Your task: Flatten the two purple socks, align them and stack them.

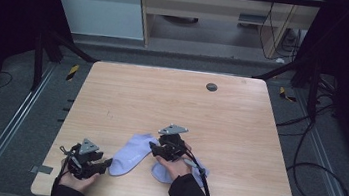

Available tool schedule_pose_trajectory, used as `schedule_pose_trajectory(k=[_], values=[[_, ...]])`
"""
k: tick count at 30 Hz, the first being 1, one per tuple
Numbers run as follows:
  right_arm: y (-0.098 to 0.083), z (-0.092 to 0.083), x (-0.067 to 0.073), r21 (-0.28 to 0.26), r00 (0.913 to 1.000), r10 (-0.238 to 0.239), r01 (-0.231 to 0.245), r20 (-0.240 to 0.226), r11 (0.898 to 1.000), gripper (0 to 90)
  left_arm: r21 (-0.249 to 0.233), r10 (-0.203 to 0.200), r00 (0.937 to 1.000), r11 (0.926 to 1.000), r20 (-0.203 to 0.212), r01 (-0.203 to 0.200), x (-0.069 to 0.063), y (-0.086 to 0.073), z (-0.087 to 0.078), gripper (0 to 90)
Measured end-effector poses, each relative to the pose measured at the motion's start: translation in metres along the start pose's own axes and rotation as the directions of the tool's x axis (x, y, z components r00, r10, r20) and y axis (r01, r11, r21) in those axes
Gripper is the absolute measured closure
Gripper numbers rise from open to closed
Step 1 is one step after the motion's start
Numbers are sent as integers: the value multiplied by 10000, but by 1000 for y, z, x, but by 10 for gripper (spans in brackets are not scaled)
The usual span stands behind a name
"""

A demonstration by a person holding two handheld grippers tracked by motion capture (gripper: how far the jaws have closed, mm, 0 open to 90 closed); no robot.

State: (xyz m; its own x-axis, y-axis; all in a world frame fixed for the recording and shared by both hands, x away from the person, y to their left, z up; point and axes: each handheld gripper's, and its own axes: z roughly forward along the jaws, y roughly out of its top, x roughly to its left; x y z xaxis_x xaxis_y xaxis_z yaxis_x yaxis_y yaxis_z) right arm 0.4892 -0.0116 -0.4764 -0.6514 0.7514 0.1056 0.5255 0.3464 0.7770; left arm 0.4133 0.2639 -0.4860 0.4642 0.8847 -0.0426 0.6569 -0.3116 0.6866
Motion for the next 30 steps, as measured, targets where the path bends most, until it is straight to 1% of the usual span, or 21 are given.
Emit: schedule_pose_trajectory(k=[5, 6, 8, 9, 11, 15, 17, 18, 21, 23, 28, 30], values=[[1, 15, -2, 322, 9997, 160, -166, 191, 9993, 546, 153, 29, 9999, 9999, 138, -31, -2, 0, 5, 550], [1, 18, -3, 396, 9995, 195, -205, 255, 9990, 549, 238, 101, 9998, 9997, 171, -105, -2, 0, 6, 556], [0, 24, -4, 539, 9991, 157, -178, 389, 9984, 569, 323, 157, 9996, 9993, 229, -164, -4, 0, 7, 576], [-1, 26, -5, 586, 9990, 173, -197, 412, 9981, 582, 336, 231, 9994, 9992, 238, -239, -5, 0, 8, 586], [-2, 28, -5, 650, 9988, 223, -251, 444, 9976, 615, 352, 254, 9993, 9990, 290, -264, -7, 1, 8, 614], [-3, 30, -5, 769, 9991, 144, -175, 406, 9969, 670, 351, 243, 9991, 9991, 337, -255, -9, 1, 9, 666], [-4, 31, -3, 906, 9991, -44, 5, 423, 9959, 717, 376, 156, 9992, 9991, 370, -170, -11, 2, 9, 718], [-4, 31, -3, 905, 9990, -91, 52, 428, 9959, 744, 431, 223, 9990, 9988, 379, -240, -11, 3, 9, 738], [-4, 31, -1, 935, 9997, 5, -29, 261, 9956, 858, 489, 191, 9989, 9986, 430, -212, -14, 4, 10, 817], [-4, 29, 0, 924, 9997, -7, -16, 250, 9957, 873, 576, 349, 9985, 9976, 429, -373, -15, 5, 10, 851], [0, 20, 1, 569, 10000, 24, -29, 87, 9984, 878, 475, 317, 9983, 9983, 488, -340, -16, 7, 8, 861], [2, 15, 1, 434, 10000, 33, -34, 28, 9991, 878, 290, 268, 9985, 9992, 482, -282, -15, 9, 4, 862]])
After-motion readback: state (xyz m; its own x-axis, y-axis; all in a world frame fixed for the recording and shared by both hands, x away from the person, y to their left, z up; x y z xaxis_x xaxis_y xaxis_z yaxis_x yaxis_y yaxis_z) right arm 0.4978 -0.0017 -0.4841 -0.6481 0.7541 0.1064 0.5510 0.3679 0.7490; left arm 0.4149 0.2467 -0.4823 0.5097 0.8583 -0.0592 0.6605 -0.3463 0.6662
